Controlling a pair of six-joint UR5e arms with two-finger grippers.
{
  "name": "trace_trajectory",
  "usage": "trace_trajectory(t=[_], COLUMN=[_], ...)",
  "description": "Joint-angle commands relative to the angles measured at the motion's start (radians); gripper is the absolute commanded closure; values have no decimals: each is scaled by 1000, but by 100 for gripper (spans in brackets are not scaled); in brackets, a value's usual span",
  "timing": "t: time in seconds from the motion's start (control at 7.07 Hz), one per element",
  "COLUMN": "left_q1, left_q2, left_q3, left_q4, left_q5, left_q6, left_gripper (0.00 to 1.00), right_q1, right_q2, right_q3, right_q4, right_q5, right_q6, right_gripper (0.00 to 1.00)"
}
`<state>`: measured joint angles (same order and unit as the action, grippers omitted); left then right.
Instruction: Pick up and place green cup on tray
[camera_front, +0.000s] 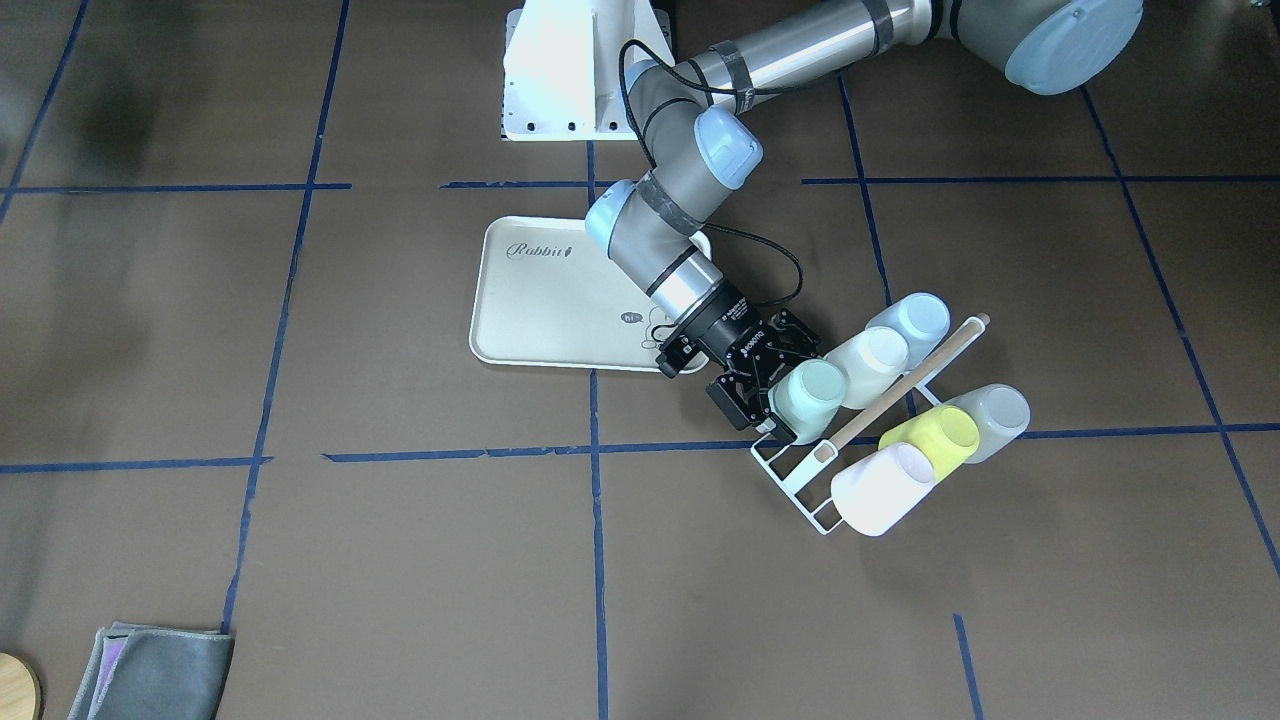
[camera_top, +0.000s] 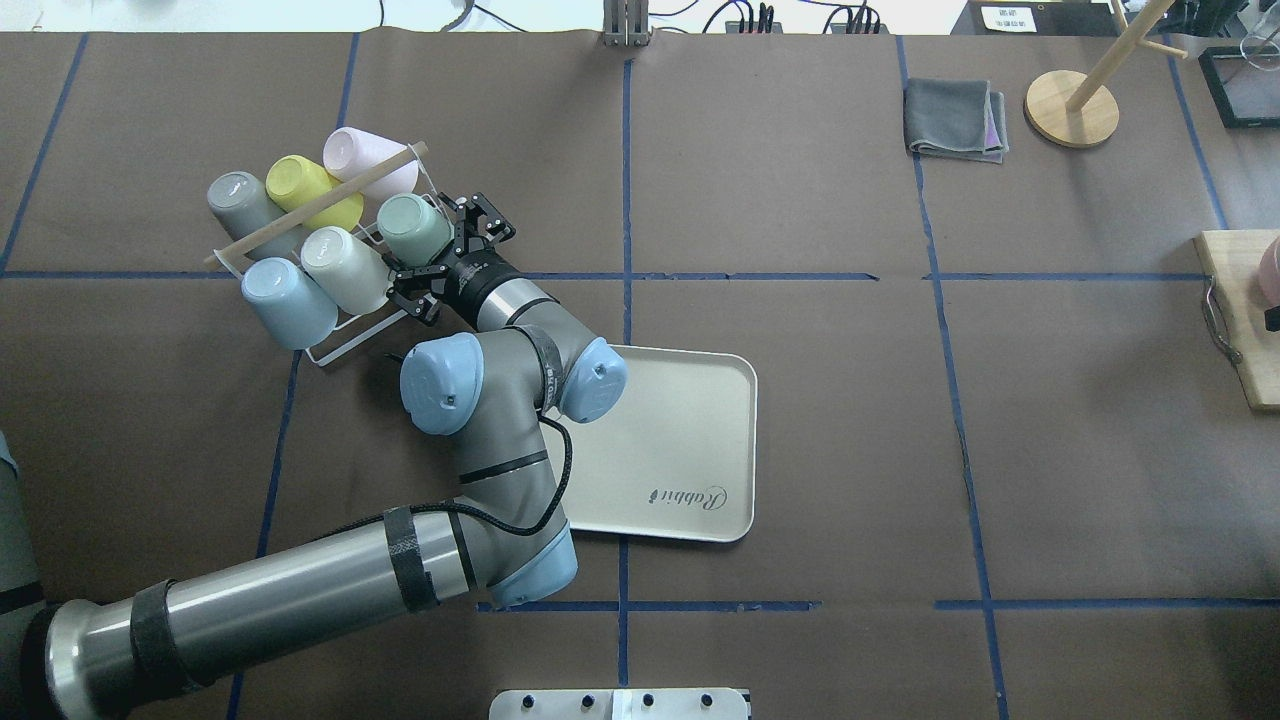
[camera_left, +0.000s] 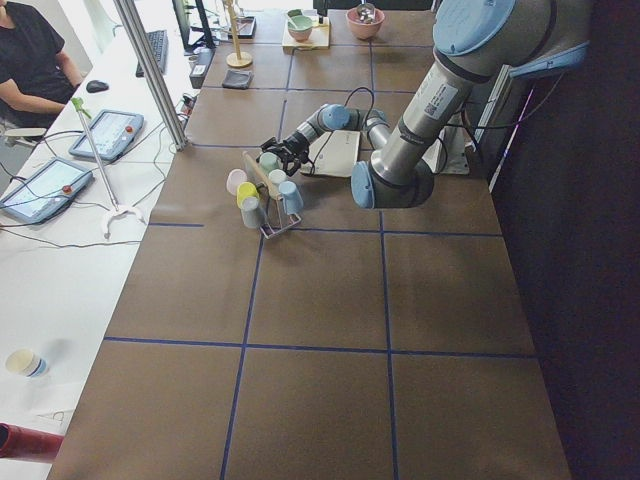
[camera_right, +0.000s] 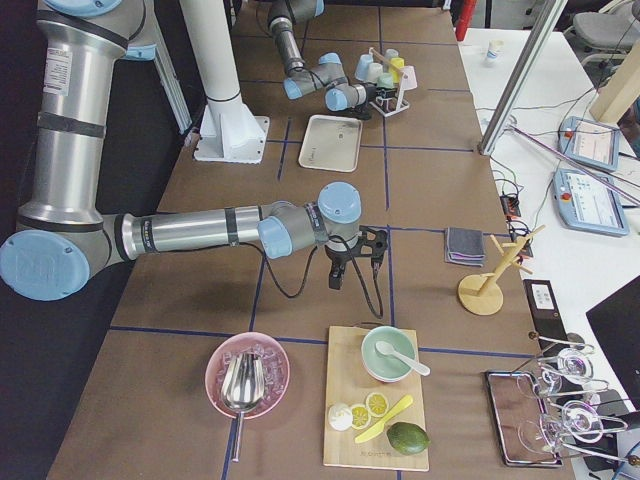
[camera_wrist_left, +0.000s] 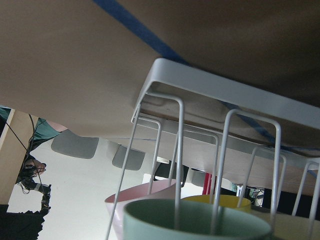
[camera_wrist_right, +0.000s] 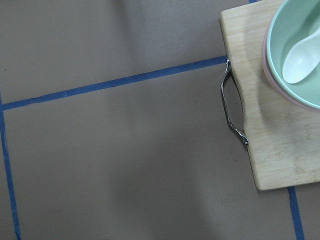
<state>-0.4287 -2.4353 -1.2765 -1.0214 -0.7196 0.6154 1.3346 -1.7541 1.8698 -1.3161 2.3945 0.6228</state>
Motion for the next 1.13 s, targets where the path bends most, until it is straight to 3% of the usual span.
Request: trace_trajectory(t=[0.0,0.14,0.28,0.42,0.71,0.99], left_q1=[-1,-1,-1,-4,-24,-36], left_q2=[1,1,1,1,1,53], left_q3=[0,-1,-3,-4,-70,-261], left_q4=[0,1,3,4,10,87], left_q5=[0,0,2,2,2,2], left_q6=[1,0,0,0,24,75], left_gripper=[1,19,49,61,72,72], right_q1=[0,0,0,0,0,2], right_q2=[1,-1,-1,-1,2,4], right_q3=[-1,0,-1,-1,-3,-1], right_q4=[-2,-2,-2,-2,-2,-2], right_q5=[0,2,12,21,25,25], right_q6=[0,0,0,0,2,2], right_gripper=[0,0,0,0,0,0])
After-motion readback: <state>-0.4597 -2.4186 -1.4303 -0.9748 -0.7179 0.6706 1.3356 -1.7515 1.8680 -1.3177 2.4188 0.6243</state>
